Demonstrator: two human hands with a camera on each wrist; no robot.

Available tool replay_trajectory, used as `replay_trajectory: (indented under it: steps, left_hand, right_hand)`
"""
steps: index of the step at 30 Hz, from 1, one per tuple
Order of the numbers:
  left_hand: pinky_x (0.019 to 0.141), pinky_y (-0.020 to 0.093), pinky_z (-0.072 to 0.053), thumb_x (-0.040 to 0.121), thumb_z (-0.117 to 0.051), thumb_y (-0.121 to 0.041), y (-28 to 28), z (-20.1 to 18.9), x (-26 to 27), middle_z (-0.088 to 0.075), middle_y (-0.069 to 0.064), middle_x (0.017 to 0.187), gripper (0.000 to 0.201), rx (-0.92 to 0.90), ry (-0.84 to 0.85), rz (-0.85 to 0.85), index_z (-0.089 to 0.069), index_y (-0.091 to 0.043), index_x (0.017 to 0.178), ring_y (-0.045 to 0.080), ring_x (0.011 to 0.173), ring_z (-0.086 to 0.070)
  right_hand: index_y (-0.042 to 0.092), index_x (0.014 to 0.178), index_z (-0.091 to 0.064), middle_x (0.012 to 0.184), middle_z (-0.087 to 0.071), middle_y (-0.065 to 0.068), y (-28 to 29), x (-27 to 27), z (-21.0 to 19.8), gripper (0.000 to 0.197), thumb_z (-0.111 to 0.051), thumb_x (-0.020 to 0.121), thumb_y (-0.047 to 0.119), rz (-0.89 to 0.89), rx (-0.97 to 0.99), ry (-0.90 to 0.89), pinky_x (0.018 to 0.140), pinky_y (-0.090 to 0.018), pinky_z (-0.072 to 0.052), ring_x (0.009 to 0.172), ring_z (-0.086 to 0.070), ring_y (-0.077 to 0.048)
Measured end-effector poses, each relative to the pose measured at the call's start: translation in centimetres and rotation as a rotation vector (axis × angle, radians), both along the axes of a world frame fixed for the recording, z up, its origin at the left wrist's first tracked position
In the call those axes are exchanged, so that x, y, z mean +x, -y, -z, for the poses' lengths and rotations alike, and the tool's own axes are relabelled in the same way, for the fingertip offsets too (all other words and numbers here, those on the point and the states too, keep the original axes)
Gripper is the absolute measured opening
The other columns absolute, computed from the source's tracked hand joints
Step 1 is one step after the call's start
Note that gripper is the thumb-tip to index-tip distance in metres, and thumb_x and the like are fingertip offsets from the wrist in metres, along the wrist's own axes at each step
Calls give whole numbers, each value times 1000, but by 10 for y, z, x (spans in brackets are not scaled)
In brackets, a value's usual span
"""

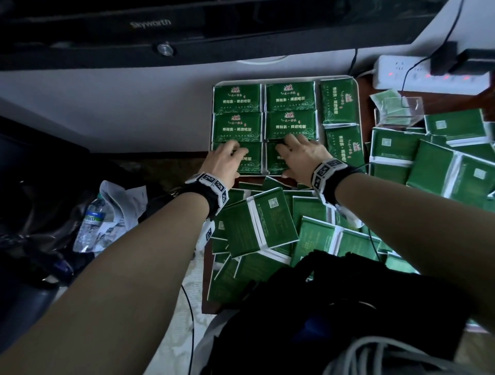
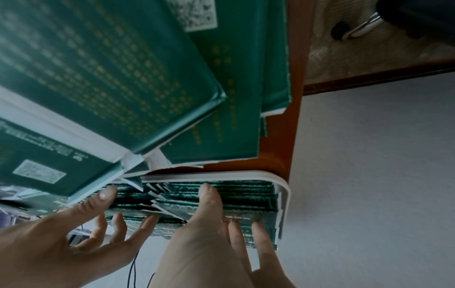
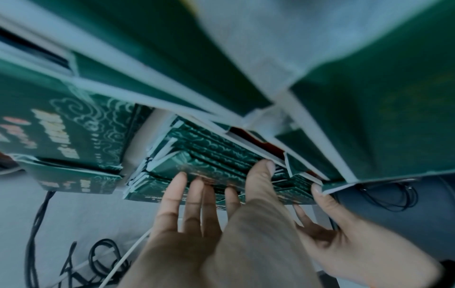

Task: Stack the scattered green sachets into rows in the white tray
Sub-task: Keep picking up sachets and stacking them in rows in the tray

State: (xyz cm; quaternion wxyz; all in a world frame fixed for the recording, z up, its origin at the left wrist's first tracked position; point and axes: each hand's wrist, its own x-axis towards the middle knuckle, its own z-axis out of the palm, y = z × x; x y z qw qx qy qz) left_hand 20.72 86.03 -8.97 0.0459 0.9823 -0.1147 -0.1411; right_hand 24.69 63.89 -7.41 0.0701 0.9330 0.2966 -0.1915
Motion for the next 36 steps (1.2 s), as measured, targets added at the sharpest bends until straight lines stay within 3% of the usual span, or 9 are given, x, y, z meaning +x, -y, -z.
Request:
replay_trajectory:
  steps: [16,19,22,24,26,28,32,36]
  left_hand:
    - [103,44,-43,76,-83,-20,2,5,2,-44,8,136,74,43,-1,-10,-46,-14,139,27,123,-47]
    - [105,43,-42,78,-81,-27,8,-5,-2,-43,7,138,74,72,-7,2,-43,-15,141,26,125,-46]
    - [106,43,-43,85,-73,-28,20,-22,-5,-42,6,139,65,87,14,25,-43,-15,141,25,127,-45]
    - [99,41,-49,88,-67,-24,33,-37,-7,-45,5,136,56,82,12,29,-45,-15,138,23,119,-52]
    - [86,39,-55,89,-62,-20,52,-55,-5,-53,3,128,43,63,-16,20,-52,-16,131,23,103,-60]
    - [83,39,-57,89,-59,-19,75,-72,-2,-64,2,119,31,64,-66,14,-61,-21,121,25,98,-64]
    - [88,33,-55,89,-60,-21,141,-92,3,-70,4,111,20,110,-192,40,-71,-25,105,29,99,-66]
    - [86,34,-54,90,-55,-21,226,-95,-7,-70,12,111,11,119,-215,167,-65,-17,91,33,102,-65]
  right_hand:
    - [16,137,-38,131,-39,-11,1,-1,8,81,-76,75,51,11,40,18,91,-43,-52,115,-49,-27]
    - [13,135,-41,129,-40,-12,3,-3,0,70,-67,84,54,26,77,49,91,-43,-52,113,-50,-27]
    - [11,133,-45,128,-43,-13,10,-6,-13,53,-57,93,44,80,140,87,88,-44,-53,111,-51,-28]
    - [13,133,-46,126,-46,-12,16,-7,-26,43,-55,95,30,133,165,57,85,-41,-54,109,-52,-27]
    - [16,130,-50,120,-55,-11,25,-8,-43,36,-52,94,19,195,152,-18,73,-36,-52,98,-56,-26]
    - [14,121,-58,112,-63,-15,40,-11,-57,29,-49,94,16,228,112,-86,67,-33,-48,88,-61,-30]
    - [9,111,-63,110,-67,-18,87,-33,-69,25,-49,93,18,265,79,-160,80,-39,-56,97,-65,-35]
    - [10,114,-64,109,-66,-16,158,-67,-75,25,-53,92,18,405,77,-135,80,-37,-56,99,-66,-34]
